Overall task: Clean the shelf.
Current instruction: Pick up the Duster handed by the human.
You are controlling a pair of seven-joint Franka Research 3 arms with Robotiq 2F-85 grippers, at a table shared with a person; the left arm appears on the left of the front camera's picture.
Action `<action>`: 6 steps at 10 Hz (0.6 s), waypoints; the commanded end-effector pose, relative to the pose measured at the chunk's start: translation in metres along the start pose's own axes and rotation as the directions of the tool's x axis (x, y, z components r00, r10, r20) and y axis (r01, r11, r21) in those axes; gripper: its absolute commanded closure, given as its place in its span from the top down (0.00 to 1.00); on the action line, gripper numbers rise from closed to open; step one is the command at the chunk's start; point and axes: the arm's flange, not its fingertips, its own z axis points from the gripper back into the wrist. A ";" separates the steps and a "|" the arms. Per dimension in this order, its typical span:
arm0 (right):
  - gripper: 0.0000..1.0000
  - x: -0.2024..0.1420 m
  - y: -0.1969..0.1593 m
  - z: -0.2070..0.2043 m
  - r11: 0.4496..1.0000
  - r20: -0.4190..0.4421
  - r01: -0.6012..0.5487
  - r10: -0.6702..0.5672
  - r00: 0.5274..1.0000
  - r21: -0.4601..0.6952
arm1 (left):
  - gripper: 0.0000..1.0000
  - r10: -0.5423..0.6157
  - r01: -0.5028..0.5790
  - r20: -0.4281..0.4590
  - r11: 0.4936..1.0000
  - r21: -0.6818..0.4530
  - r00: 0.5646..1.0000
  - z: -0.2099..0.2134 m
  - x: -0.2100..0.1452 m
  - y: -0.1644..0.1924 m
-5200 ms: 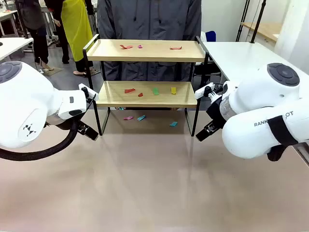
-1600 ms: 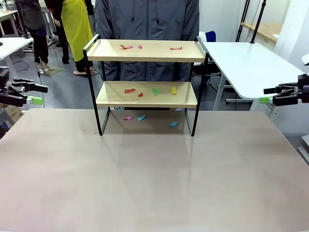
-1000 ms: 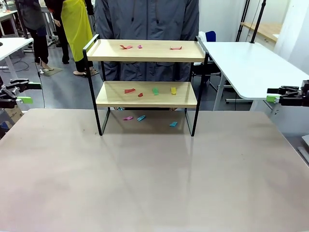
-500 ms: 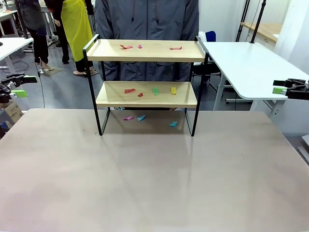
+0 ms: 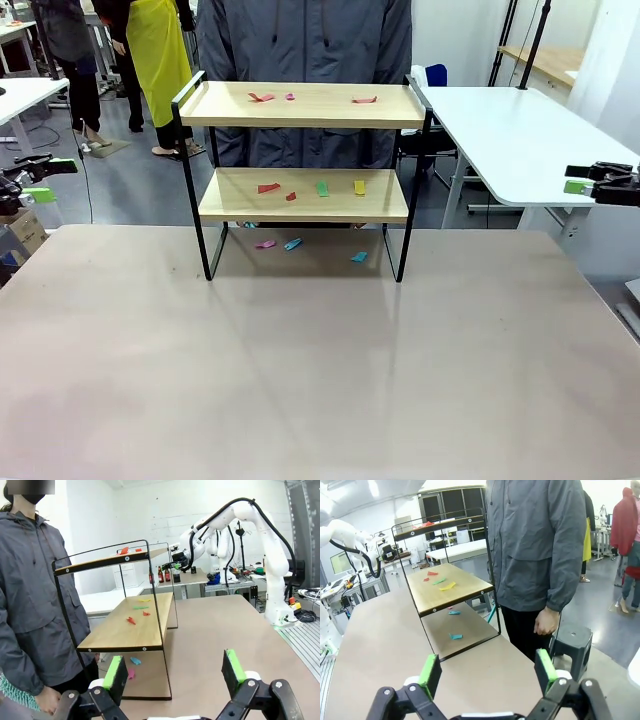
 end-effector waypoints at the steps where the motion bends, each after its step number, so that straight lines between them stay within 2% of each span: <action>1: 1.00 0.000 0.000 0.000 1.000 0.002 -0.001 0.001 1.000 -0.001 | 1.00 -0.001 0.001 0.001 1.000 -0.001 1.000 0.000 0.000 0.000; 6: 1.00 0.000 0.000 0.000 1.000 0.002 -0.001 0.001 1.000 -0.001 | 1.00 -0.001 0.001 0.001 1.000 -0.001 1.000 0.000 0.000 0.000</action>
